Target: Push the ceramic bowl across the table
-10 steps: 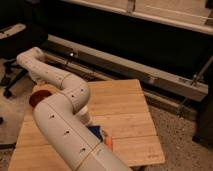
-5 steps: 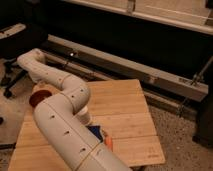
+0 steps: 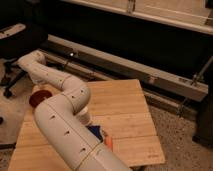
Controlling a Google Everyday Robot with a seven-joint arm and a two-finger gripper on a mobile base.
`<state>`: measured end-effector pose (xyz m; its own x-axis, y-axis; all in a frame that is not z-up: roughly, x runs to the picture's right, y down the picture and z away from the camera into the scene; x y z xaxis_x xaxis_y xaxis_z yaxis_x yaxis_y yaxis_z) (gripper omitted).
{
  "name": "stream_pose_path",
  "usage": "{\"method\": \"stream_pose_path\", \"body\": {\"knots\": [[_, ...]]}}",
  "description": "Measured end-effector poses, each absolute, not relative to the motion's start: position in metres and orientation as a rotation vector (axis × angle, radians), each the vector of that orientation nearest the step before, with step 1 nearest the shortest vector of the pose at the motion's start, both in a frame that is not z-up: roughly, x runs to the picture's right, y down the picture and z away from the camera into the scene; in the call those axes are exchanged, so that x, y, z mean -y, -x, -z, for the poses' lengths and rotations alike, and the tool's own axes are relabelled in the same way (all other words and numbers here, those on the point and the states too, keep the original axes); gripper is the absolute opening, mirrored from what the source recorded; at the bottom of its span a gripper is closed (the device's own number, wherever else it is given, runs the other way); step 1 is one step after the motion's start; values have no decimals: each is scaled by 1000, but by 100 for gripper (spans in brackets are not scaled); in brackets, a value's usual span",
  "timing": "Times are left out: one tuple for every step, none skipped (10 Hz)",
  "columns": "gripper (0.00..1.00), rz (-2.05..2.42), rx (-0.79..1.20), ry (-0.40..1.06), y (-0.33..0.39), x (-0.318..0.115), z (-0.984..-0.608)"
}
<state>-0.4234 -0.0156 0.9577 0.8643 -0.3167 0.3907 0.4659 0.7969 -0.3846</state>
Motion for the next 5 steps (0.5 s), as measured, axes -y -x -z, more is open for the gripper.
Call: {"method": "stream_pose_path", "body": {"knots": [[0,437,316,500,422,13,-957],[0,445,316,507,421,11,-956],[0,454,319,514,421,9,-954],[0,461,323,519,421,8,-953],[0,469,328,529,421,4,-950]]}}
